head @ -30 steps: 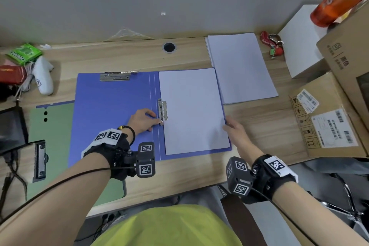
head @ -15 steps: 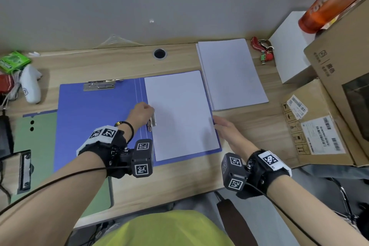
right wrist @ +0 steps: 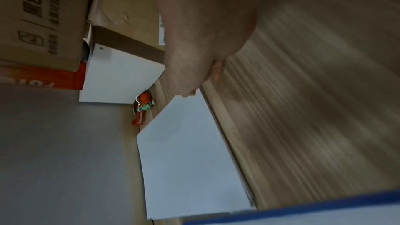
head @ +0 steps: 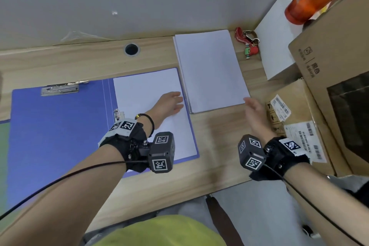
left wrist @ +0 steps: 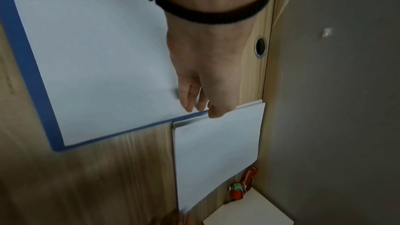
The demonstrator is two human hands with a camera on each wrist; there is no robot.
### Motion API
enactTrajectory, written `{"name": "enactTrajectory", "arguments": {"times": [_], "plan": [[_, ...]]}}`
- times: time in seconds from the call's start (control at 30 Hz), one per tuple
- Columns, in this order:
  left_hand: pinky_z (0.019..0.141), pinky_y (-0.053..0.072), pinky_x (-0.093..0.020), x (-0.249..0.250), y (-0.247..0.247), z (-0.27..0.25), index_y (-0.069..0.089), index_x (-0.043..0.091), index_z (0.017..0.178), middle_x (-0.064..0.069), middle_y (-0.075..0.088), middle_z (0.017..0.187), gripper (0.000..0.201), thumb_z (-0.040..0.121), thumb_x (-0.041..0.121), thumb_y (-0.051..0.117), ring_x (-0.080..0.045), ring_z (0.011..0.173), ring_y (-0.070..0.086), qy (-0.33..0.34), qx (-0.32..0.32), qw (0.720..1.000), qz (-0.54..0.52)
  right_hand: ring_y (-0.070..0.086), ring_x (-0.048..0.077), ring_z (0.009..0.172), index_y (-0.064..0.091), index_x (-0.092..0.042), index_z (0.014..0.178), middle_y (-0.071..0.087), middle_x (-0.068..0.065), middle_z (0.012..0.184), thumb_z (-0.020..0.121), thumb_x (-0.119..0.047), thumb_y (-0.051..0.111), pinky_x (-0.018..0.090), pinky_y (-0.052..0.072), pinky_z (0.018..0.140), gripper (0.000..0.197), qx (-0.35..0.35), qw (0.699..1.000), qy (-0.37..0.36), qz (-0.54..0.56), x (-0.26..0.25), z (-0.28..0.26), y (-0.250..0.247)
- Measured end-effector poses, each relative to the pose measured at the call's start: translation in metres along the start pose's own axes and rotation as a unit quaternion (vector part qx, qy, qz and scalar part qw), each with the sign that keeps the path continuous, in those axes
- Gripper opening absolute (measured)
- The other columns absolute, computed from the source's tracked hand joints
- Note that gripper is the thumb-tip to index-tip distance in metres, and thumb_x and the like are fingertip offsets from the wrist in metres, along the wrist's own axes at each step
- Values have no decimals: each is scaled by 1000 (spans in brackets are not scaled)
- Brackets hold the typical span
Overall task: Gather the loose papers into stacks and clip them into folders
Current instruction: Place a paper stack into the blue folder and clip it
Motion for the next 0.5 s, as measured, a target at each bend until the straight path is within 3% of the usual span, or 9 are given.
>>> {"name": "enactTrajectory", "arguments": {"times": [0.1, 0.17, 0.23, 0.33, 0.4, 0.5], "plan": [[88, 49, -20, 3, 11, 9, 43, 12, 138, -7, 57, 119, 40, 99, 11, 49, -19, 106, 59, -2, 8, 1000, -21, 53, 23, 113, 49, -18, 133, 56, -3, 117, 93, -11, 45, 36, 43, 94, 41, 20, 1000, -3, -13, -5, 23, -8], [85, 49, -19, 4, 16, 13, 43, 11, 138, -7, 56, 113, 41, 98, 10, 49, -19, 100, 58, -2, 15, 1000, -26, 49, 31, 122, 46, -6, 135, 53, 10, 132, 96, -8, 44, 40, 39, 100, 39, 12, 1000, 13, 0, -9, 33, -8], [86, 49, -20, 3, 19, 15, 43, 10, 138, -8, 56, 111, 41, 97, 8, 49, -18, 96, 59, -4, 21, 999, -28, 49, 27, 119, 47, -3, 134, 52, 10, 131, 97, -7, 44, 36, 38, 98, 37, -4, 1000, 20, 9, -14, 38, -7], [91, 50, -25, 2, 22, 17, 44, 11, 139, -12, 60, 125, 43, 96, 8, 49, -20, 101, 60, -5, 28, 999, -21, 48, 15, 115, 49, -13, 136, 54, -1, 127, 94, -9, 45, 28, 36, 92, 43, -23, 999, 25, 24, -13, 44, -4], [94, 50, -27, 3, 23, 15, 42, 12, 140, -15, 58, 131, 45, 96, 9, 49, -21, 104, 60, -4, 32, 999, -19, 47, 13, 115, 49, -15, 138, 54, -1, 132, 93, -7, 43, 27, 35, 93, 46, -27, 999, 22, 29, -10, 47, -6], [97, 48, -29, 6, 24, 11, 40, 13, 140, -11, 60, 124, 43, 98, 10, 47, -20, 102, 62, -1, 33, 999, -24, 48, 13, 115, 49, -15, 135, 53, 1, 134, 95, -6, 39, 29, 37, 101, 43, -37, 998, 21, 35, -9, 50, -10]]}}
Point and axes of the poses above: each hand's wrist, its own z-axis towards the middle knuckle, its own y-axis out of the palm, x = y × z, the point moved 4 cm from there along z, towards the middle knuckle
